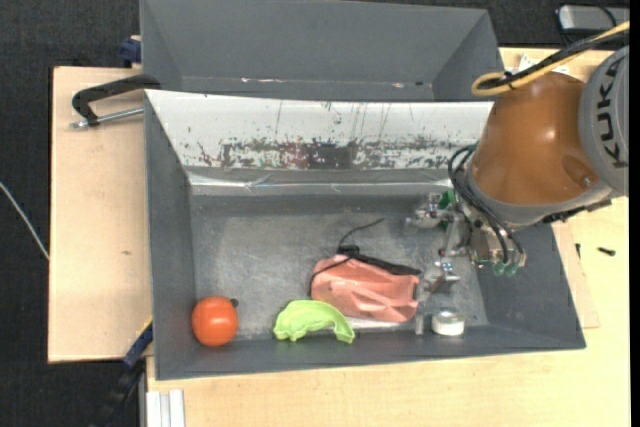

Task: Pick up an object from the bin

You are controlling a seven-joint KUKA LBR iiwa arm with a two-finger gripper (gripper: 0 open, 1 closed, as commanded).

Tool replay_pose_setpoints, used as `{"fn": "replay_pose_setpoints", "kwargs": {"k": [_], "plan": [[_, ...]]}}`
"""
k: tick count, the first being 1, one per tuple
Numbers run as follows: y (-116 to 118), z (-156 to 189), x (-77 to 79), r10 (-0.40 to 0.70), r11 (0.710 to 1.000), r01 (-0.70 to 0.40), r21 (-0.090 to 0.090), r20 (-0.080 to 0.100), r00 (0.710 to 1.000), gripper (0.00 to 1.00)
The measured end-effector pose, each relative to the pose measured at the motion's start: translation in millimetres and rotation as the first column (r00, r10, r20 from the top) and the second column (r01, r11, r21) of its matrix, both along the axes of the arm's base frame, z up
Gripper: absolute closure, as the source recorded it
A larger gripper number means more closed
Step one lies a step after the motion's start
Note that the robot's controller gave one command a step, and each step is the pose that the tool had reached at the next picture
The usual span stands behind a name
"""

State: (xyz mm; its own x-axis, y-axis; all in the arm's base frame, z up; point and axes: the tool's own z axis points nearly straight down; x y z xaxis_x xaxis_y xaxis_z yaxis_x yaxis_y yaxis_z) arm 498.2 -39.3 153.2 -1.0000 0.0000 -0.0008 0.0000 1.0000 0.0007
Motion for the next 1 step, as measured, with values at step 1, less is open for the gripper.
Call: {"fn": "replay_pose_setpoints", "kwargs": {"k": [1], "plan": [[9.8,-32.6,11.0,-0.033,0.999,0.033,0.0,-0.001,0.999,1.0]]}}
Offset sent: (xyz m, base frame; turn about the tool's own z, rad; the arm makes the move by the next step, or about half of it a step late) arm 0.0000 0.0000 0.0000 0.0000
